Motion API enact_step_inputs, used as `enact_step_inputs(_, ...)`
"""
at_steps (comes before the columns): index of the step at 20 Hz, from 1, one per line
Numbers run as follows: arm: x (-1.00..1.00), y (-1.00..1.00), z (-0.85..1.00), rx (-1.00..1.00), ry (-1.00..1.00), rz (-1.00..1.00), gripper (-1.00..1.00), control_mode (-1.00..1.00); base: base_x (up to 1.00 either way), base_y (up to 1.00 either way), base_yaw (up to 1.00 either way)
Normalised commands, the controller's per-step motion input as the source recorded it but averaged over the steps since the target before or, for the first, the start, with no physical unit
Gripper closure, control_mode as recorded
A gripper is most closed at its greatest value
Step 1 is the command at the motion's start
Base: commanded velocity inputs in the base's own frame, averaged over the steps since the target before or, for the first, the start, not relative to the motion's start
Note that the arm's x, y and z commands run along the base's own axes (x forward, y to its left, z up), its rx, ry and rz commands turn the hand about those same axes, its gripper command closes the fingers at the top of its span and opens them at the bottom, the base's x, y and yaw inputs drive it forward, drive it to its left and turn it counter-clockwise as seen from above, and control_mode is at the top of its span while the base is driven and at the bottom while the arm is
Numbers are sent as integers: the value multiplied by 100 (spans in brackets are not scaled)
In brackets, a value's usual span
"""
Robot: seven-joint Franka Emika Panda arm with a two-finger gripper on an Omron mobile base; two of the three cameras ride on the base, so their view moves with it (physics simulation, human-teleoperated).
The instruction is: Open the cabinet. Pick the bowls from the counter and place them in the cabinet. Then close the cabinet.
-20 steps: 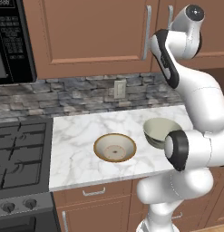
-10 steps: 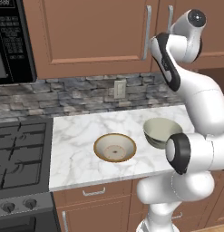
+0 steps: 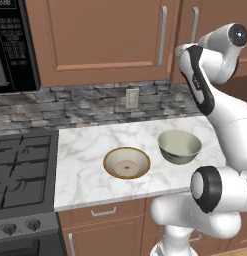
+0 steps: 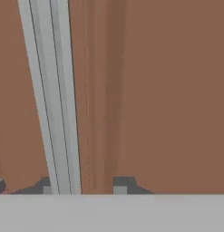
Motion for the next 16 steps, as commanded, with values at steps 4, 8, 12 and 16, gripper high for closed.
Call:
enact_step_inputs(4,-100,-100,1,23,-26,-5,100,-100,0,0,0)
enact_step_inputs(8,-100,-100,3,24,-27,-5,100,-100,0,0,0)
enact_step_inputs(12,-100,-100,14,27,-19,-6,100,-100,0,0,0)
enact_step_inputs(16,-100,-100,25,35,-6,-7,100,-100,0,0,0)
